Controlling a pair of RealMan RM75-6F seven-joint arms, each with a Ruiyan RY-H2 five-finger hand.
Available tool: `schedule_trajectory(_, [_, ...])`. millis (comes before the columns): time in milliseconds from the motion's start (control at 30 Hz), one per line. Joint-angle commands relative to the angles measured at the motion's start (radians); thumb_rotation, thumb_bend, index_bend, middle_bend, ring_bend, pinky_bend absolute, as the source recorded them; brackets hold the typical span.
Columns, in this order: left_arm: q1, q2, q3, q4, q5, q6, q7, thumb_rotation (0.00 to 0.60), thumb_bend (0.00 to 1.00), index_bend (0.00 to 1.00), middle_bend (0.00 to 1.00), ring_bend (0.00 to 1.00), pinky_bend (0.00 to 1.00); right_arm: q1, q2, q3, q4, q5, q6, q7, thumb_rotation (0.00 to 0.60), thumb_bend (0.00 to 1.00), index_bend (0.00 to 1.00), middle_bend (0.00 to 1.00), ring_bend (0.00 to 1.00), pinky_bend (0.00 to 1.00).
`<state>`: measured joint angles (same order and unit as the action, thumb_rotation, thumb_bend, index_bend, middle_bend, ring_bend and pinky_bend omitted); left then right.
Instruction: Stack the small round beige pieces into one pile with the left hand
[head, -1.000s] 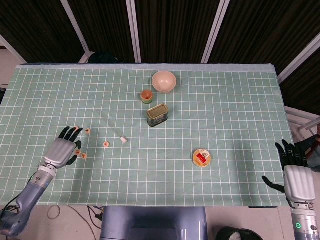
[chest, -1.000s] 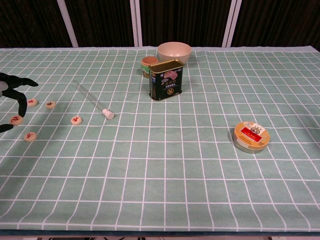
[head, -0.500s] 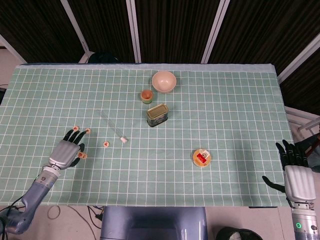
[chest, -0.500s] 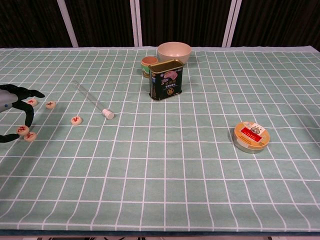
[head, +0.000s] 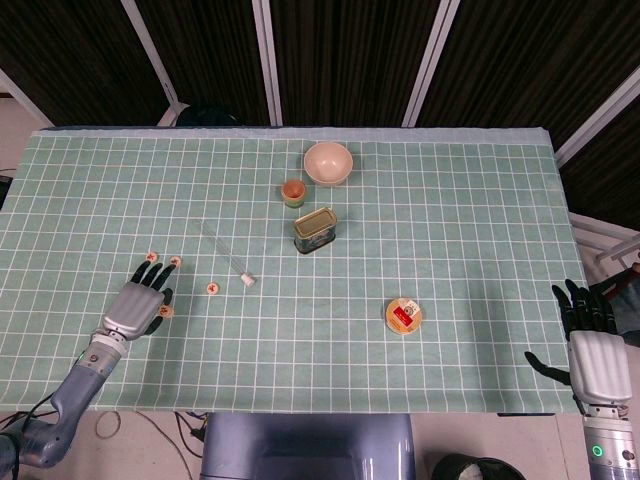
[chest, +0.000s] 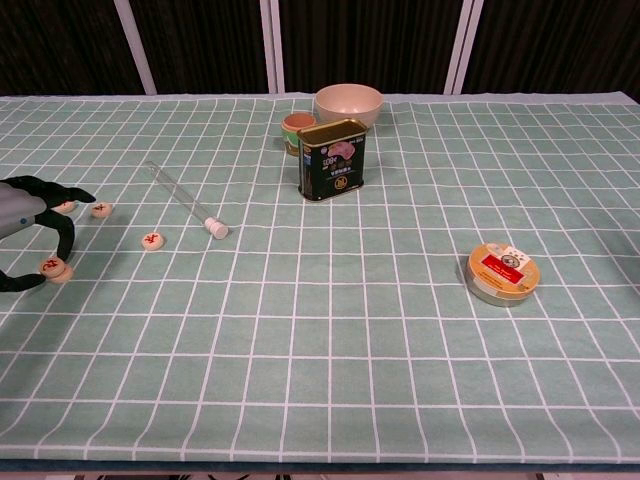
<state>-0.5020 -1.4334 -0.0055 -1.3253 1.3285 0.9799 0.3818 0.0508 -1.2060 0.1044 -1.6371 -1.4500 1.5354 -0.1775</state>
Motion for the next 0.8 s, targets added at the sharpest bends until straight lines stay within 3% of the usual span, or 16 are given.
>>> schedule_trajectory(33, [-0.001,-0.004,0.001,0.004,0.001,0.001,0.005,0.6,0.34,0.46,0.03,0.0,0.0,0.0,0.0,0.0,0.0,0.0,0.0,0.0,0.6,0.23,0.07,0.01,0.03,0.0])
schedule_trajectory(800, [-0.001,-0.018,0.004,0.005,0.009,0.024,0.027,0.6,0.34,0.45,0.03,0.0,0.0,0.0,-0.001,0.001,0.0,0.0,0.001,-0.001,0.6,0.23,0.07,0.01,0.03,0.0])
